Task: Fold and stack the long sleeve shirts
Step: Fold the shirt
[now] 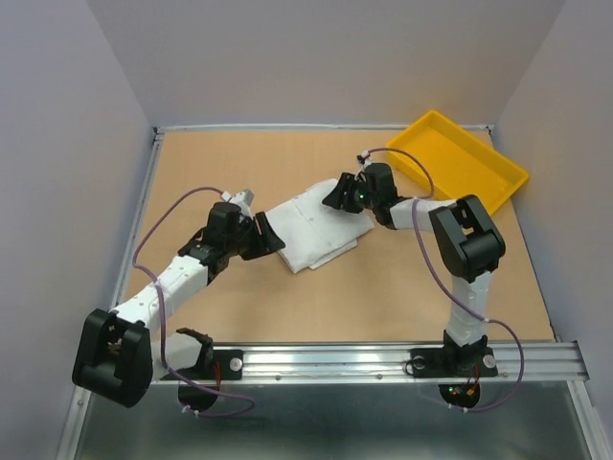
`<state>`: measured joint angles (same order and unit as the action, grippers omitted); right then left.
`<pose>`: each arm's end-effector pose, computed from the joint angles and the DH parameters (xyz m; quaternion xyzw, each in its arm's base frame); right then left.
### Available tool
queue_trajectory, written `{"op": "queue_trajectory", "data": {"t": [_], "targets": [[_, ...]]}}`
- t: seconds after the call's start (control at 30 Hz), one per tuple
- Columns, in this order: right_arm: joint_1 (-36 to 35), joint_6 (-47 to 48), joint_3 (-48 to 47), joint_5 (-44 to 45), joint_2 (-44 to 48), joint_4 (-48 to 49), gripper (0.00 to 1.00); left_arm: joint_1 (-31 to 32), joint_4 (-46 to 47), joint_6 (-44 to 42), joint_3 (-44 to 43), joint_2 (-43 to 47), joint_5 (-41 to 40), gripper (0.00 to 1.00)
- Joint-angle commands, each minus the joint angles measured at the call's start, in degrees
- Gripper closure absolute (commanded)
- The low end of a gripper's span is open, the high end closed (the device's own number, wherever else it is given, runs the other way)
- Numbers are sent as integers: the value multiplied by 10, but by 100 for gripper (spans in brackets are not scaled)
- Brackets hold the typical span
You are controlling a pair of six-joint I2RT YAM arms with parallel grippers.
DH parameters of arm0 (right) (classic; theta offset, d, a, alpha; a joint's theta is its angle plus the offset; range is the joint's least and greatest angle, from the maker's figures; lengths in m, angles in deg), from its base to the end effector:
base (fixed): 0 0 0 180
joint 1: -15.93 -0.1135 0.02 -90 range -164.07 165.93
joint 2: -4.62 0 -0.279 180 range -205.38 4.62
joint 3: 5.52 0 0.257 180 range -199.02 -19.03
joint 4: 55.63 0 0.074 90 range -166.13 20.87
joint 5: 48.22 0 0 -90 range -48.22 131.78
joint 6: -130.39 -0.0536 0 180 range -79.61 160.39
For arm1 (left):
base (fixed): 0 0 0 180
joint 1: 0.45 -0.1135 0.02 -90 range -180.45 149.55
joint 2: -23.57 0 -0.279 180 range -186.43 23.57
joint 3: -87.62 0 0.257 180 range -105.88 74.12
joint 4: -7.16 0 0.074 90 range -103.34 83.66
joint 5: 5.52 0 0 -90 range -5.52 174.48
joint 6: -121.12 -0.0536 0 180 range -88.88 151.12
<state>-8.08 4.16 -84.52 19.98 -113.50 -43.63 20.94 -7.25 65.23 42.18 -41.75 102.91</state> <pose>0.4131 0.2058 0.1410 -0.0089 0.8435 0.3966 0.3621 0.2251 -0.1064 0.2093 -0.0223 0.8756 -0.3400 0.3422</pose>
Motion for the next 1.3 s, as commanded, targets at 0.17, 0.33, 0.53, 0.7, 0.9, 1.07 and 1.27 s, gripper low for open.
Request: {"op": "queue_trajectory", "data": {"t": [0.17, 0.33, 0.53, 0.7, 0.9, 1.07, 1.27], "targets": [[-4, 15, 99, 70, 241, -156, 42, 1, -75, -149, -229, -93, -180, 38], [-24, -80, 225, 83, 329, -154, 44, -1, -68, -197, -351, -239, -204, 39], [-89, -154, 299, 88, 376, -103, 45, -4, -103, -215, -463, -394, -214, 40], [-97, -172, 330, 89, 345, -52, 51, -6, -113, -203, -474, -437, -214, 46], [-97, -169, 297, 78, 251, -12, 59, -8, -107, -160, -402, -420, -212, 54], [-90, -122, 248, 96, 200, -15, 69, -11, -101, -103, -323, -381, -200, 61], [-30, -41, 142, 90, 122, -68, 72, -8, -74, -23, -162, -286, -151, 61]]}}
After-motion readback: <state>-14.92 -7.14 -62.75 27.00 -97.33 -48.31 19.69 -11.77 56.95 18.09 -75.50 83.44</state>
